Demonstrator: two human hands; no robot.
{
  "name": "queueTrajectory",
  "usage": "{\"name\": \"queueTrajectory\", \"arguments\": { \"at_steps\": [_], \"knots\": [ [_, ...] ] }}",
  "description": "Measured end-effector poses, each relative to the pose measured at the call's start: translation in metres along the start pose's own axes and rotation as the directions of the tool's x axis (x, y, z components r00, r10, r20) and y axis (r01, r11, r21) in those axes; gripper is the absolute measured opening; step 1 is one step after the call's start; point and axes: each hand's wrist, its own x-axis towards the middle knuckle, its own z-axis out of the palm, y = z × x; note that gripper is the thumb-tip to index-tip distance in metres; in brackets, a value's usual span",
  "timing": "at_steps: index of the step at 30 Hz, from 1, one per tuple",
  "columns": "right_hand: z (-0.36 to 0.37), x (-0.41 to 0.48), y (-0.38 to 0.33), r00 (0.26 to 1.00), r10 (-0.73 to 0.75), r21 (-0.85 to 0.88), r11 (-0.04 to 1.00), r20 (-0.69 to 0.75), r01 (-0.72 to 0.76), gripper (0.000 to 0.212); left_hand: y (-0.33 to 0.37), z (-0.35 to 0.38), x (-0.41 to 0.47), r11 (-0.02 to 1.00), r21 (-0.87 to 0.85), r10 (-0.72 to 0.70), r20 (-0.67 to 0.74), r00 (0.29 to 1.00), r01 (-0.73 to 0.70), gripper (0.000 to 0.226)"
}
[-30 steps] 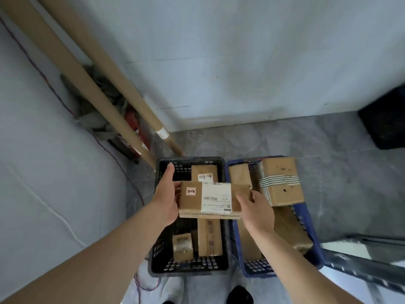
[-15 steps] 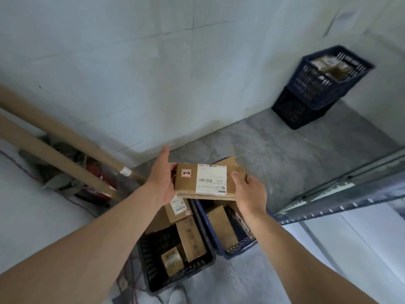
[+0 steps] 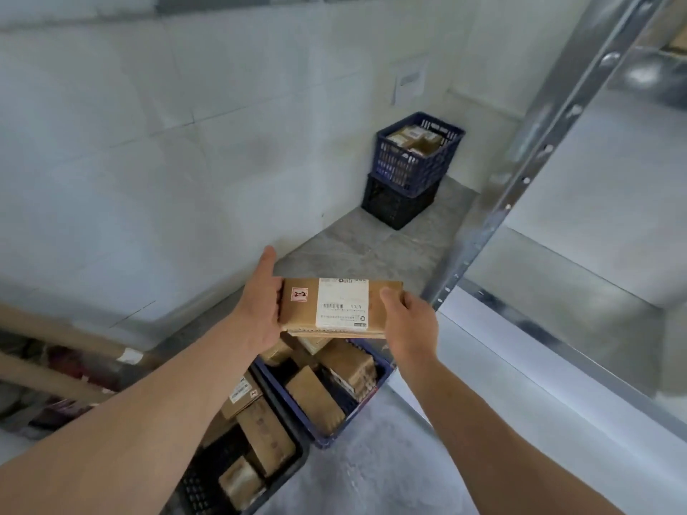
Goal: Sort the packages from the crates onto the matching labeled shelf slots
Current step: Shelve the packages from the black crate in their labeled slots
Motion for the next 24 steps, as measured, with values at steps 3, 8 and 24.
{"name": "queueTrajectory", "arguments": {
  "at_steps": [3, 8, 24],
  "knots": [
    [-0.041, -0.010, 0.011, 0.997, 0.016, 0.033, 0.999, -0.072, -0.014, 0.035, -0.006, 0.036, -0.021, 0.999, 0.047, 0.000, 0.071, 0.997, -0.004, 0.081],
    [-0.109, -0.032, 0.025, 0.984, 0.032, 0.067, 0.998, -0.176, -0.021, 0.027, -0.015, 0.095, -0.054, 0.989, 0.138, 0.025, 0.161, 0.987, -0.048, 0.075],
    [-0.285, -0.121, 0.080, 0.773, 0.183, 0.212, 0.975, -0.608, -0.065, 0.032, -0.075, 0.264, -0.141, 0.885, 0.415, -0.091, 0.598, 0.797, -0.210, 0.070]
  ]
}}
